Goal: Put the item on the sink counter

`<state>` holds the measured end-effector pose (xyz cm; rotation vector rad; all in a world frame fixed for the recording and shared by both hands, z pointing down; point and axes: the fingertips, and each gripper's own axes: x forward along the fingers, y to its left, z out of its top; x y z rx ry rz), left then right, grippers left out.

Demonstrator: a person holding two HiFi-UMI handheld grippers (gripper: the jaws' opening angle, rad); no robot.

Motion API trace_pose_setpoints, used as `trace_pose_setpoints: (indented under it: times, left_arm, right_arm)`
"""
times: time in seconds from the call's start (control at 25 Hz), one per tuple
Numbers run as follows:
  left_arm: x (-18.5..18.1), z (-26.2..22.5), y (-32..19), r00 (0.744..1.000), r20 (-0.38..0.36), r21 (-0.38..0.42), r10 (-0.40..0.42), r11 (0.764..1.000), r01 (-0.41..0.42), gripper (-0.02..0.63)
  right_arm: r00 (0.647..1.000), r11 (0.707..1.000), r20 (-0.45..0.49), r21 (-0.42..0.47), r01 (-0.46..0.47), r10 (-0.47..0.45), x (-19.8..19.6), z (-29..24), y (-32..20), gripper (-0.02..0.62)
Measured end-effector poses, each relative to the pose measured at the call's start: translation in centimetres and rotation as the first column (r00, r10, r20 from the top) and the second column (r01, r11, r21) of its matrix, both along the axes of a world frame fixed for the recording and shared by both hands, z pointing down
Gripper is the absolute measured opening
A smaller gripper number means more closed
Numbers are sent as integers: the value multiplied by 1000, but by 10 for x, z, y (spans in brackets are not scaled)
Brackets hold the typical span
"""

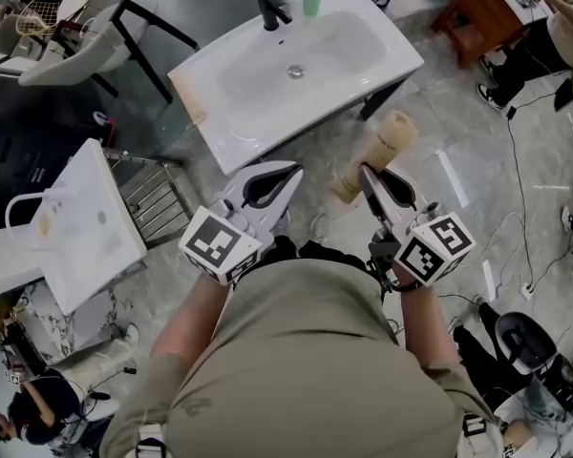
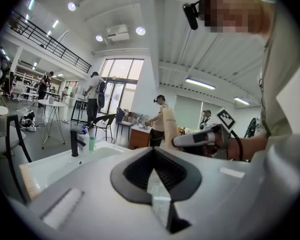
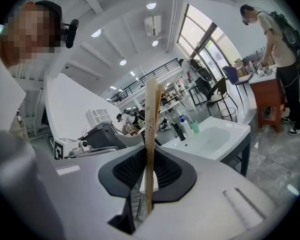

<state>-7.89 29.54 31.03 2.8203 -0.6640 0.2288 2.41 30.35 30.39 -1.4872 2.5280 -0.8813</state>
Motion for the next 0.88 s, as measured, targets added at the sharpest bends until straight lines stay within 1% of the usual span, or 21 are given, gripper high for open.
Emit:
trace_pose_setpoints:
  times: [0.16, 0.4, 0.88]
  left_arm:
    - [13, 7, 4, 1000, 5, 0, -22, 1000, 22, 6]
    - [27, 13, 2, 999, 10, -5, -43, 999, 43, 6]
    - [36, 21, -32, 998, 9, -13, -70, 997, 70, 6]
  right_arm:
    - [1000, 1000, 2, -8, 18, -18, 16, 10, 2, 55]
    - [1000, 1000, 5, -15, 21, -21, 37, 17, 0, 54]
    - [999, 999, 5, -32, 32, -32, 51, 27, -30, 54]
